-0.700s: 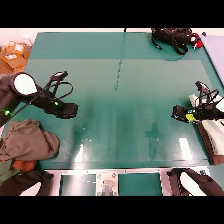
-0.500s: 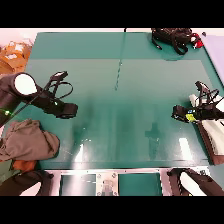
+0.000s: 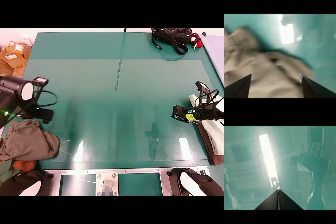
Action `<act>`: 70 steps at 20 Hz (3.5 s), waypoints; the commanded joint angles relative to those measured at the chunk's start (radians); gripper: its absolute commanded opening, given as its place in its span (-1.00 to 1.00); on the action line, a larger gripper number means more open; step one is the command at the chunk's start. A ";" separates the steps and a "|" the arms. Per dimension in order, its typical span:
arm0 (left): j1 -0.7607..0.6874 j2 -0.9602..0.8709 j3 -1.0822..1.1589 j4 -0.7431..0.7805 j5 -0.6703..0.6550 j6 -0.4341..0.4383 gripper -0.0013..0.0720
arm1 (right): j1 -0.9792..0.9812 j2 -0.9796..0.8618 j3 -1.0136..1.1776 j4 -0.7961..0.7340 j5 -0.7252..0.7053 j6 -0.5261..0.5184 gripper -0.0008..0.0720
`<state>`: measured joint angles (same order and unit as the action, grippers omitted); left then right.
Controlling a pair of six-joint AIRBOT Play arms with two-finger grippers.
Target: Fold the shirts.
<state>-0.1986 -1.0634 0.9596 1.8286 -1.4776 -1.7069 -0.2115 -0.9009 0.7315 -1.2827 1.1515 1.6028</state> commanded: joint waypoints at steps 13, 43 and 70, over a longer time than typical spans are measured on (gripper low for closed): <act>0.375 -0.002 -0.397 0.076 0.304 0.125 -0.88 | 0.001 0.000 0.000 0.000 0.000 0.000 -0.93; 0.016 -0.261 0.379 -0.556 0.153 0.214 1.00 | 0.005 -0.153 0.014 0.362 -0.158 -0.166 0.27; 0.002 -0.341 -0.045 -1.273 0.724 0.640 -0.88 | 0.225 -0.786 0.431 0.681 -0.154 -0.380 -0.93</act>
<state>-0.2382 -1.4391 0.8688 0.4850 -0.6613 -1.0737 0.0547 -1.7073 1.1538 -0.6037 0.9600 1.2201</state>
